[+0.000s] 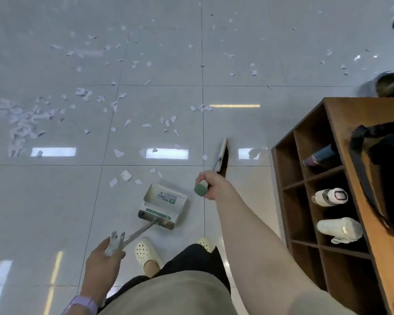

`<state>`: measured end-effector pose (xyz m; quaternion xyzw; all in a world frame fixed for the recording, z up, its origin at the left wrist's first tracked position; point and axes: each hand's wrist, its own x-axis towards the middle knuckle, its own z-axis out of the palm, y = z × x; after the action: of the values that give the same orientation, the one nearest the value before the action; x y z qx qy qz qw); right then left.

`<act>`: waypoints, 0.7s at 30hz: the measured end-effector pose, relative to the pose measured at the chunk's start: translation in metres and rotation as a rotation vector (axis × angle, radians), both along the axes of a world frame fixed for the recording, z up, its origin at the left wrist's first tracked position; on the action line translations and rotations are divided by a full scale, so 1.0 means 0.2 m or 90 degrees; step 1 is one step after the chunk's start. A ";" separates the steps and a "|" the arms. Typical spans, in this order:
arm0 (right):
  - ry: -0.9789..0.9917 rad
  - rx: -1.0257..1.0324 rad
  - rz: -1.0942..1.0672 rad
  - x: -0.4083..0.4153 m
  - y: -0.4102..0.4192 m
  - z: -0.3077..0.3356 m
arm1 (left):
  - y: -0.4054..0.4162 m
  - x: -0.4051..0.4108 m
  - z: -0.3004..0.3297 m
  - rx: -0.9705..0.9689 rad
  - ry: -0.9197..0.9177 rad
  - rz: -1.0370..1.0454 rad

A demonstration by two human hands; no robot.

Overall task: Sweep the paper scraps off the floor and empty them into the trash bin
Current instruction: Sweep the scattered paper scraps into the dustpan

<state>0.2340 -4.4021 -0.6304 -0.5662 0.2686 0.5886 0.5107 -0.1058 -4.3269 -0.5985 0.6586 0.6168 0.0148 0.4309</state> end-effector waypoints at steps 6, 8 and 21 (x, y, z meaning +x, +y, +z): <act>0.039 0.047 -0.030 0.29 -0.10 -0.05 | -0.10 -0.13 0.09 0.024 -0.031 0.073; 0.003 0.042 0.012 0.23 -0.10 0.01 | -0.08 -0.13 0.10 0.036 -0.026 0.078; -0.220 -0.236 0.056 -0.23 -0.52 -0.03 | 0.09 -0.22 -0.02 -0.030 -0.038 0.095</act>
<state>0.1888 -4.5057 -0.6370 -0.7536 0.2559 0.4453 0.4102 -0.1492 -4.3096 -0.6026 0.5996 0.6514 0.0517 0.4621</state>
